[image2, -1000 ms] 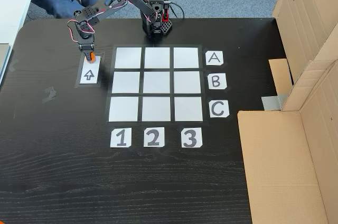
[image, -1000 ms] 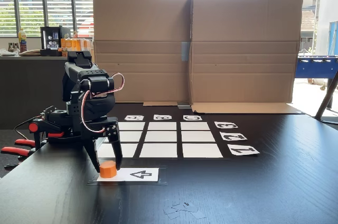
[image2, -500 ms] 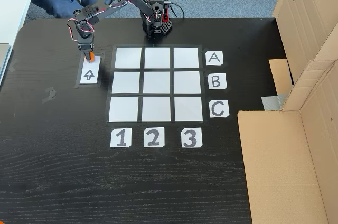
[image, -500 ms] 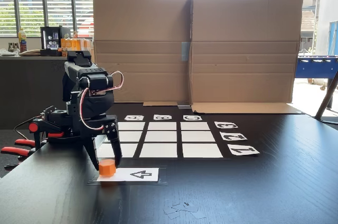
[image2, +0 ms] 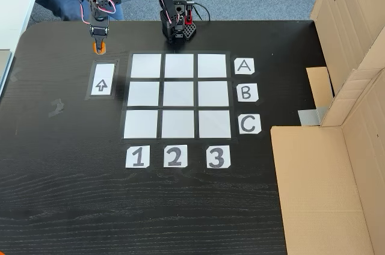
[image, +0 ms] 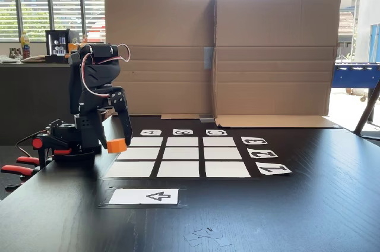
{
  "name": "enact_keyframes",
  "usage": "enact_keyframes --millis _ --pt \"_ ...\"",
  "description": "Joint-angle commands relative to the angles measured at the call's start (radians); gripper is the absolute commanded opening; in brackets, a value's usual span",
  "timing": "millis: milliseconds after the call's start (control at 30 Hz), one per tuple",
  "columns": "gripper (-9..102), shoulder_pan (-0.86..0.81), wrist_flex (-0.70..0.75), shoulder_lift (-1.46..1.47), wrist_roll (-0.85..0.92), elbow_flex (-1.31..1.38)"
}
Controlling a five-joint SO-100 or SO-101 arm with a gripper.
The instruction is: Pick up the round, orange token and place it in the grid on square A1.
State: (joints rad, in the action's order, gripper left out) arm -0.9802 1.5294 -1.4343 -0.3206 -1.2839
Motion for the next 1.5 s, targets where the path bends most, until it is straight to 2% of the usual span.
enact_keyframes --millis 0,433,667,1067,1467 --pt "10 0.025 0.015 -0.176 -0.003 -0.095" --pt "10 0.138 0.018 -0.71 -0.002 -0.584" --pt "10 0.175 0.025 -0.867 0.005 -0.775" --pt "10 0.218 0.008 -0.939 0.035 -0.982" --pt "10 0.209 -0.147 -0.804 0.043 -1.074"
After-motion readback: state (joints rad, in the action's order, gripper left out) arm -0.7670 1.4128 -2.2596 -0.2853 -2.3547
